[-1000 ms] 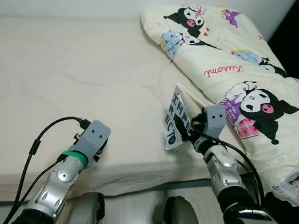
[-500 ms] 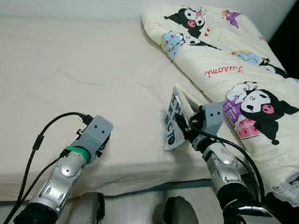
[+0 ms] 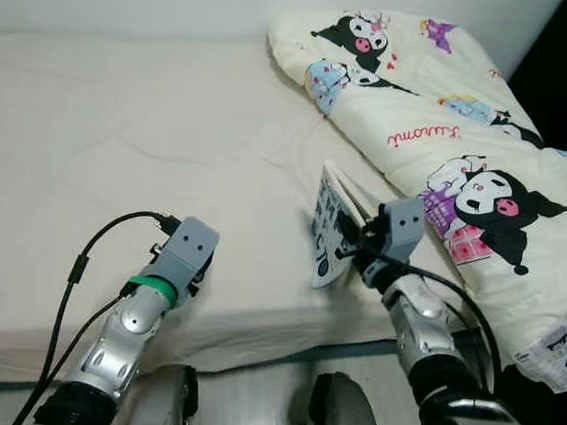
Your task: Clean up the room
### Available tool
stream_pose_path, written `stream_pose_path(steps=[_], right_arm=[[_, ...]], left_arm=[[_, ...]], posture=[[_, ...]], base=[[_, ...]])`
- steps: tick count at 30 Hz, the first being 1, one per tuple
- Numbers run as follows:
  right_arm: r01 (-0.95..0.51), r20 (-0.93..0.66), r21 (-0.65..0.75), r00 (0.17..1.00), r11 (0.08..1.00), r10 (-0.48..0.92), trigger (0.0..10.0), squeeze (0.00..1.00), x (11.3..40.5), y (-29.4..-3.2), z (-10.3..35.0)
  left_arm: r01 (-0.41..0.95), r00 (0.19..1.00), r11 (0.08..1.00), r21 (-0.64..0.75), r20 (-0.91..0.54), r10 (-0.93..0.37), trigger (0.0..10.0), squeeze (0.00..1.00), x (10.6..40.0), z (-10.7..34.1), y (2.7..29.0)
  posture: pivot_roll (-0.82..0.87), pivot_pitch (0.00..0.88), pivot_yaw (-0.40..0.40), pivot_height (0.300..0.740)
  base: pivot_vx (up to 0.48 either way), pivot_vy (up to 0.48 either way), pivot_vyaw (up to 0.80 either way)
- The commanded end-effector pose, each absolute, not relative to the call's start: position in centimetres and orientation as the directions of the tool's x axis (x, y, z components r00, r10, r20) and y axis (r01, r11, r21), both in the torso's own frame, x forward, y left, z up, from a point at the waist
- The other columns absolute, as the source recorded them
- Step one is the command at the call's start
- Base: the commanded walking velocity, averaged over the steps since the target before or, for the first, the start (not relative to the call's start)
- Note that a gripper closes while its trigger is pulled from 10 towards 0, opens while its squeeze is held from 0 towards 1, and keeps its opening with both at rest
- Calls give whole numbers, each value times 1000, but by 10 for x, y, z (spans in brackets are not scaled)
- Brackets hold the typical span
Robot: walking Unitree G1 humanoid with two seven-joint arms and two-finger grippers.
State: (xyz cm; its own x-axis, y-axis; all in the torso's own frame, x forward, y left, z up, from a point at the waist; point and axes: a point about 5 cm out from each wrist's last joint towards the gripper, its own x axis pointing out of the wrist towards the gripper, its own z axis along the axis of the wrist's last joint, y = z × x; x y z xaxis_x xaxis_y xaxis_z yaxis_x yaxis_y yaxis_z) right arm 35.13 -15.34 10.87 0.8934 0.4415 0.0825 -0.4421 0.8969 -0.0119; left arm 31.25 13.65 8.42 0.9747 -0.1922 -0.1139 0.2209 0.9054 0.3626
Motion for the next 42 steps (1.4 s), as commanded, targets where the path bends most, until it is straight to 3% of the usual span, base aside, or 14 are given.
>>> stream_pose_path(steps=[1,10,11,21,31,42], right_arm=[[-446,126,-12,887,895,444,0,0,351,-153,114],[-408,274,-50,872,912,405,0,0,343,-152,142],[-375,316,-41,875,926,368,10000,0,342,-153,152],[-254,339,39,913,966,226,10000,0,335,-156,155],[-227,219,56,953,972,210,10000,0,325,-149,126],[-221,193,51,959,974,207,10000,0,324,-146,121]], left_arm=[[216,975,910,354,-121,-184,10000,0,312,82,138],[205,979,925,319,-52,-199,10000,0,318,100,127],[195,980,931,307,-18,-200,10000,0,320,108,124],[167,974,956,243,107,-197,10000,0,327,144,115],[206,976,959,194,29,-215,10000,0,319,127,109],[193,979,958,215,27,-203,10000,0,319,125,108]], posture=[[80,49,28,617],[41,37,-1,617],[32,32,-7,617],[15,13,-19,626],[22,6,-18,679],[22,0,-16,726]], base=[[0,0,0],[0,0,0],[0,0,0],[0,0,0],[0,0,0],[0,0,0]])
